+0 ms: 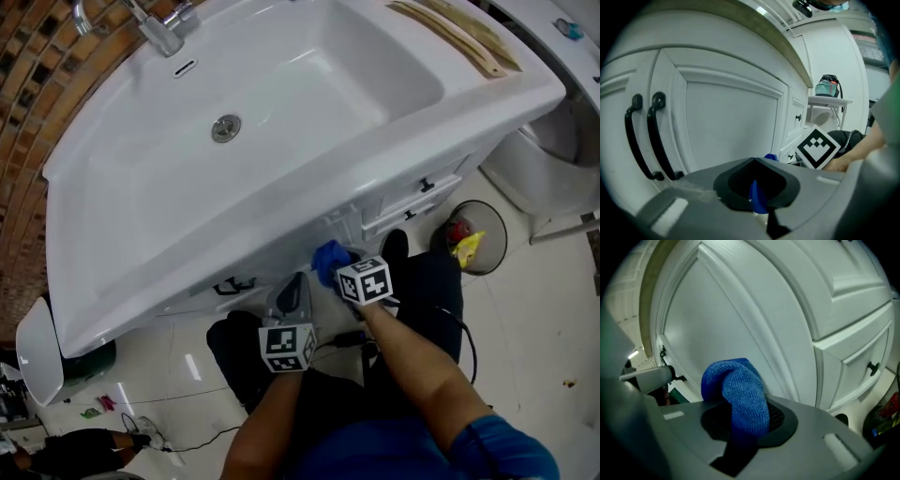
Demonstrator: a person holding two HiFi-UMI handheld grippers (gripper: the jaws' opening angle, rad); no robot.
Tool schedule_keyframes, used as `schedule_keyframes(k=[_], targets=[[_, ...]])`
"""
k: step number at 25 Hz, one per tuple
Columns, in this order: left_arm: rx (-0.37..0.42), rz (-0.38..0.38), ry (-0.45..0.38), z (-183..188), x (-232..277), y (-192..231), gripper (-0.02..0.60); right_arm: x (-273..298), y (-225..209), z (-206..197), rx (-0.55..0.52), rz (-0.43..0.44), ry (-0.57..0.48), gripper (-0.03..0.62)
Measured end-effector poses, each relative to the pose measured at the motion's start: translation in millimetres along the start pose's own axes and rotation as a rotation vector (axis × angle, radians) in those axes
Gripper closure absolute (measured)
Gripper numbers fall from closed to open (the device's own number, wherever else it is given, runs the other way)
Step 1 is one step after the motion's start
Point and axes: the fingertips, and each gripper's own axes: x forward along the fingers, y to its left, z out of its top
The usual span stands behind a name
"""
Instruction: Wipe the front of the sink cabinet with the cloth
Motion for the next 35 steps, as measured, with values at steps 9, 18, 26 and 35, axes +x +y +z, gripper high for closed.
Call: schedule_keyframes(k=[9,18,26,35], targets=[[-0.007,-0.046,0.129,-35.8,24.4,-2.7,0.58,25.8,-41.8,-45.1,0.04,-0.121,0.156,0.513],[-0.097,-0.047,0.085,-26.7,17.6,-11.3,0.58,11.8,-23.7,-34.7,0.066,-0.081,0.107,0.513],[-0.076,-0.054,-0.024,7.3,-11.5,-27.1,0.581,-59.0,52.1,37.5,-0.041,0.104,-0.173,0.513],[-0.018,-0.054,-0.206,75.6,-41.9,-40.0,0.581,-145.0,81.8,147.9,-0.134,0.161,-0.521,0.513]])
